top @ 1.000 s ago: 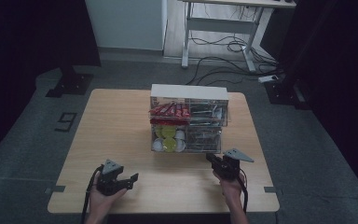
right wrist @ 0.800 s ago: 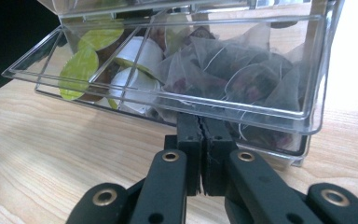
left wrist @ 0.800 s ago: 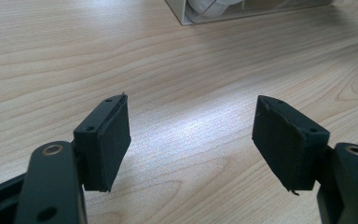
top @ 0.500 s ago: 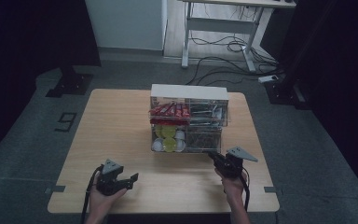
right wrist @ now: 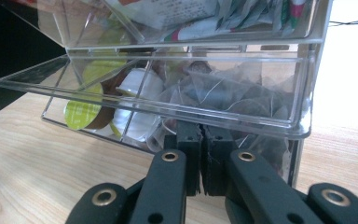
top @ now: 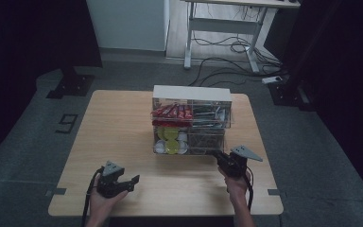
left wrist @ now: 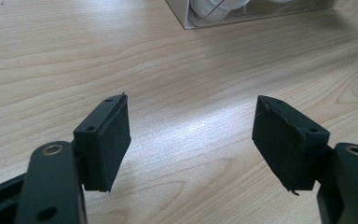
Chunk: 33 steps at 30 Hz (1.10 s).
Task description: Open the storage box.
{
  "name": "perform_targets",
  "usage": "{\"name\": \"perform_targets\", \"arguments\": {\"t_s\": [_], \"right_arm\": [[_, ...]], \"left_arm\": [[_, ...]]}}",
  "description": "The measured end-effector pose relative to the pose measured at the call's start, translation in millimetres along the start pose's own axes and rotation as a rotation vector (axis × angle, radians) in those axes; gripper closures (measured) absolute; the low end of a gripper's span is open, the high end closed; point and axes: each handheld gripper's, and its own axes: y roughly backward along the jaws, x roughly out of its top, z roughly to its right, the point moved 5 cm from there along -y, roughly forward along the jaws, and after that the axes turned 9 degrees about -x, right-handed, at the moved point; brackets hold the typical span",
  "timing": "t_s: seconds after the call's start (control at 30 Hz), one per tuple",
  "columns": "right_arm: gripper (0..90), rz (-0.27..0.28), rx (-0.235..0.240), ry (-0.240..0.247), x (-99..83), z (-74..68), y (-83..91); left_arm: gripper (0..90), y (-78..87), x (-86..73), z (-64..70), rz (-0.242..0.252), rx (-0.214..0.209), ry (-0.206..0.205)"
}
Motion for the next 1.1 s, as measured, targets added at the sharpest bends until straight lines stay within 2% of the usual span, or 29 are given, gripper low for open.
{"name": "perform_targets", "arguments": {"t_s": [0.3,0.63,0.9,1.1], "right_arm": [[87.0,0.047,-0.007,-0.008,16.8,0.4,1.3],[87.0,0.064,-0.011,-0.039,23.9,4.0,-4.1],[87.0,0.111,-0.008,-0.083,33.6,4.6,-10.1],[87.1,0.119,-0.019,-0.086,34.4,7.6,-12.6]], "left_arm": [[28.0,1.5,0.1,-2.6,0.003,0.006,0.006],[28.0,1.7,-0.1,-3.9,0.005,0.007,0.014],[28.0,3.0,0.1,-5.2,0.006,0.01,0.015],[28.0,3.0,-0.4,-7.0,0.005,0.014,0.019]]}}
